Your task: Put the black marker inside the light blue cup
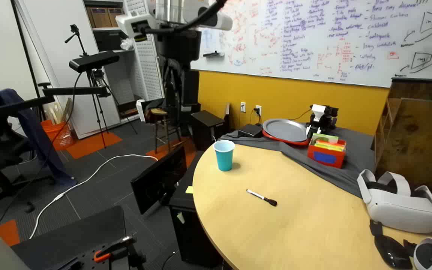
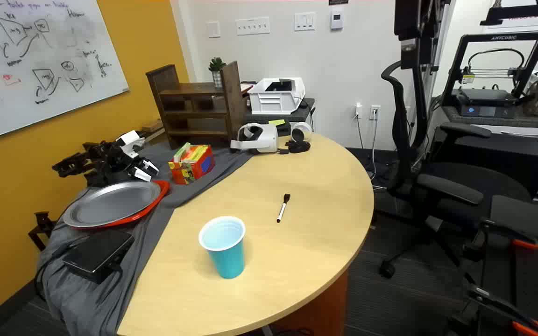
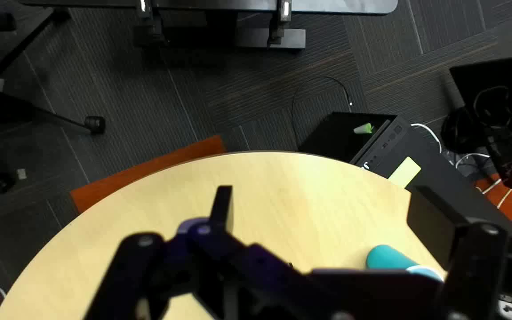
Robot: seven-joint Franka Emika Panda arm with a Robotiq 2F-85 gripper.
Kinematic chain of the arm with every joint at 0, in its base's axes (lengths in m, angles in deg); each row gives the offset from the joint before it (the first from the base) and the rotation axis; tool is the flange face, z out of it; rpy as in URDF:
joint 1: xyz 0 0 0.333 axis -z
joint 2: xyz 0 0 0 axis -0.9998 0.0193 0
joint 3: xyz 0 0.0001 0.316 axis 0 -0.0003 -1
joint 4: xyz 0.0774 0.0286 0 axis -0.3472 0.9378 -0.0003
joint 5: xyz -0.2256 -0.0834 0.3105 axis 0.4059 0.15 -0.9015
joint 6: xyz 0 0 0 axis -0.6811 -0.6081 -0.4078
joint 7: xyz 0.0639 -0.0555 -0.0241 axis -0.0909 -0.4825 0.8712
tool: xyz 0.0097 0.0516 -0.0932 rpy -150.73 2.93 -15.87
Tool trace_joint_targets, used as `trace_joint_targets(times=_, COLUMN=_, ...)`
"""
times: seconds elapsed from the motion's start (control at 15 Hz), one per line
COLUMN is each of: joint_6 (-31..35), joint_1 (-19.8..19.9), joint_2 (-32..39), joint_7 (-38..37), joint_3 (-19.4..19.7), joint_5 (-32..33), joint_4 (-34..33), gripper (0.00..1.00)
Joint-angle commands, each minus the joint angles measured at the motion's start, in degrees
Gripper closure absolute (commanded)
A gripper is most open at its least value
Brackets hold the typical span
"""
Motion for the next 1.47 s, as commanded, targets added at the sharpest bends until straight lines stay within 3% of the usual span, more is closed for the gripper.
trace_joint_targets(times=0.0, joint_6=-0.2, joint_1=0.5, joint_2=0.0, joint_7=0.1, joint_3=-0.5, joint_5=-0.1, joint_4=-0.1, gripper=0.0)
trace_joint_targets(times=0.4, joint_6=-0.2, joint_1=0.4, joint_2=0.0, joint_7=0.6, joint_3=-0.5, joint_5=0.2, joint_4=-0.1, gripper=0.0)
trace_joint_targets(times=0.53, joint_6=2.6, joint_1=0.4, joint_2=-0.2, joint_7=-0.2, joint_3=-1.1, joint_5=0.2, joint_4=0.5, gripper=0.0)
trace_joint_targets(times=1.0, joint_6=23.4, joint_1=-0.1, joint_2=0.5, joint_7=-8.4, joint_3=-3.9, joint_5=-2.5, joint_4=5.7, gripper=0.0)
trace_joint_targets(times=1.4, joint_6=40.9, joint_1=0.7, joint_2=3.7, joint_7=-29.9, joint_3=-10.2, joint_5=-2.0, joint_4=9.8, gripper=0.0)
